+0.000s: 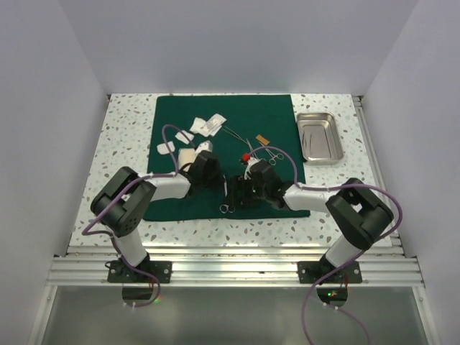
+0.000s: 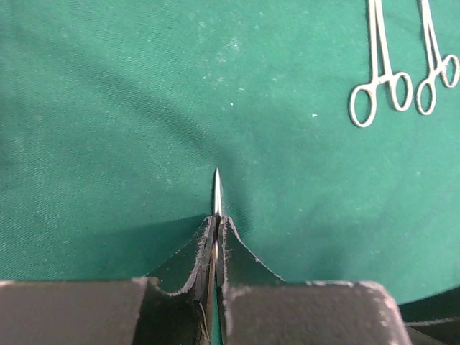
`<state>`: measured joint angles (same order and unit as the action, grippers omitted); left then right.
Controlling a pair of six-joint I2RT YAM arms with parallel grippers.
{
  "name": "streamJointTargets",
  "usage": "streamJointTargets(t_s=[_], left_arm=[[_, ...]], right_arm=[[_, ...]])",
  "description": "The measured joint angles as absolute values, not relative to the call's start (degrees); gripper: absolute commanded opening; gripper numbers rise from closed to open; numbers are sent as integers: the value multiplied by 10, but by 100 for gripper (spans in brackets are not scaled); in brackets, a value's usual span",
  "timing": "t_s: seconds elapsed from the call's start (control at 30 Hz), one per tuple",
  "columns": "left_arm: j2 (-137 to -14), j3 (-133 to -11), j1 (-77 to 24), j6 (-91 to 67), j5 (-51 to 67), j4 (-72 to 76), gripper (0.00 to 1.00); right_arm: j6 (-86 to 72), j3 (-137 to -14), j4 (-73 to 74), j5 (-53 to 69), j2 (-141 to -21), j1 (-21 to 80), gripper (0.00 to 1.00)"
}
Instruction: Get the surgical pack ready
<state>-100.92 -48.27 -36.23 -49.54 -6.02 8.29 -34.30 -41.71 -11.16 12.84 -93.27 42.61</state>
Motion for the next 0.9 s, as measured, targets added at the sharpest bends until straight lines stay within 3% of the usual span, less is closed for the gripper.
streamJointTargets(t_s=[0.1,0.17,0.27,0.33,0.7,0.73,0.9], left_arm=[[-1009,-479,-360,-500,-48,93,2],[-1009,-479,-360,-499,-46,92,31],[-1008,-489,-362,-498,-41,85,58],[-1004,-497,-367,-495,-42,76,66],[-1040,-612,-400,-468,-102,-105,73],[-1046,-623,-404,-467,-110,-120,81],[-1075,-674,-423,-459,-145,-180,83]], right_arm=[[-353,-429,-112,133,-945,427,79],[-355,-435,-107,130,-948,427,80],[-358,-435,-105,125,-946,428,80],[-360,-428,-102,114,-937,428,80],[-390,-329,-82,-3,-788,425,80],[-393,-317,-82,-17,-764,423,80],[-397,-290,-81,-67,-679,415,80]])
